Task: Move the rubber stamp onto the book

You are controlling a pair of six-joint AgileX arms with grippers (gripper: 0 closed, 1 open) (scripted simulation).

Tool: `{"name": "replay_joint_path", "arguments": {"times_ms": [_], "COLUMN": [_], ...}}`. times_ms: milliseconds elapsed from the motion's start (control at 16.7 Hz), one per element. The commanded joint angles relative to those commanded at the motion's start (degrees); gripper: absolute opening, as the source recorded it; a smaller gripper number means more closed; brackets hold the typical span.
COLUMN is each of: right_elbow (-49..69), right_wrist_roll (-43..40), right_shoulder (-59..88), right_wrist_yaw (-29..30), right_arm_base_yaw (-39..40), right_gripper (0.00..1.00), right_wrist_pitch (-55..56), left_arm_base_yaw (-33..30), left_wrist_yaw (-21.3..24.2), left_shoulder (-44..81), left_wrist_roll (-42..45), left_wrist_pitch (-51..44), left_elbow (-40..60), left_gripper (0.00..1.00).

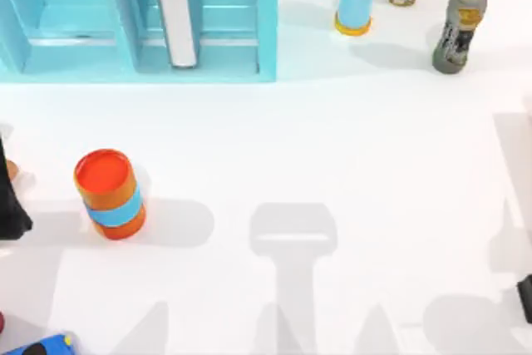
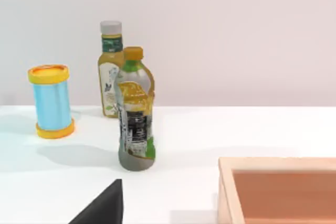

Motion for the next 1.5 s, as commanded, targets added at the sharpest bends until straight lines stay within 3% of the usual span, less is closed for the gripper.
{"name": "replay_joint_path", "arguments": {"times_ms": [960,1200,1500], "right_elbow": [0.0,0.0,0.0], "right_wrist_roll": [0.0,0.0,0.0], "right_shoulder": [0.0,0.0,0.0], "right_wrist_yaw": [0.0,0.0,0.0], "right_arm_base_yaw": [0.0,0.0,0.0], "right_gripper": [1.0,1.0,1.0], "right_wrist_pitch": [0.0,0.0,0.0], "left_arm_base_yaw": [-19.1,-21.5,-22.0], "left_wrist_yaw": [-16.0,-18.5,-19.1], "left_shoulder": [94.5,106.7,109.5], "left_wrist_roll": [-1.0,-1.0,-1.0], "left_wrist_pitch": [51.4,58.7,60.4], "left_elbow": [34.4,39.3,40.4], "left_gripper": [1.0,1.0,1.0]}}
